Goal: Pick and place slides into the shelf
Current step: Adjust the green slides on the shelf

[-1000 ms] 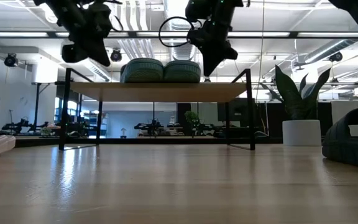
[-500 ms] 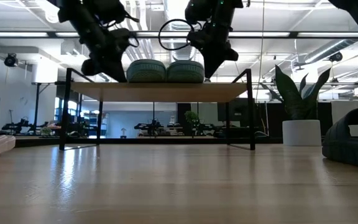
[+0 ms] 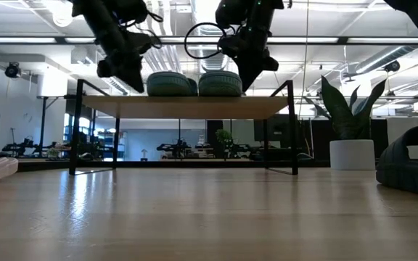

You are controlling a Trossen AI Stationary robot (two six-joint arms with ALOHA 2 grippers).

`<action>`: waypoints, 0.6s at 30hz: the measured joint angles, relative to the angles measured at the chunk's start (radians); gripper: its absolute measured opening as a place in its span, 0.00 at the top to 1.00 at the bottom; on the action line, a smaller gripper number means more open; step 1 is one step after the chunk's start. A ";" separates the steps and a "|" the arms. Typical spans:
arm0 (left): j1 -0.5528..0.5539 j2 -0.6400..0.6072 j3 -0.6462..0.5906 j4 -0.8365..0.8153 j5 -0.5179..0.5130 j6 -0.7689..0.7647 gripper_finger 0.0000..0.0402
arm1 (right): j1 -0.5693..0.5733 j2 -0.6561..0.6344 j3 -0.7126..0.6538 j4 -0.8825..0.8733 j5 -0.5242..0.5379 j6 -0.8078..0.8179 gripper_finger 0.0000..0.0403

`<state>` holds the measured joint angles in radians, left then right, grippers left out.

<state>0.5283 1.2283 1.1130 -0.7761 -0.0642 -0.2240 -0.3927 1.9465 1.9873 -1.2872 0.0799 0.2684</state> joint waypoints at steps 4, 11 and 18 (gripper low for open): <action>0.003 -0.048 -0.009 -0.037 -0.006 -0.001 1.00 | 0.000 -0.001 0.000 -0.061 -0.001 -0.009 0.98; 0.003 -0.128 -0.015 -0.045 -0.005 -0.005 1.00 | 0.000 0.003 -0.010 -0.033 -0.009 -0.011 0.98; 0.003 -0.168 -0.018 -0.046 -0.003 -0.008 1.00 | 0.007 0.021 -0.010 0.053 -0.053 -0.015 0.98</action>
<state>0.5308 1.0604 1.0950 -0.8223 -0.0673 -0.2322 -0.3862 1.9674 1.9778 -1.2341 0.0273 0.2531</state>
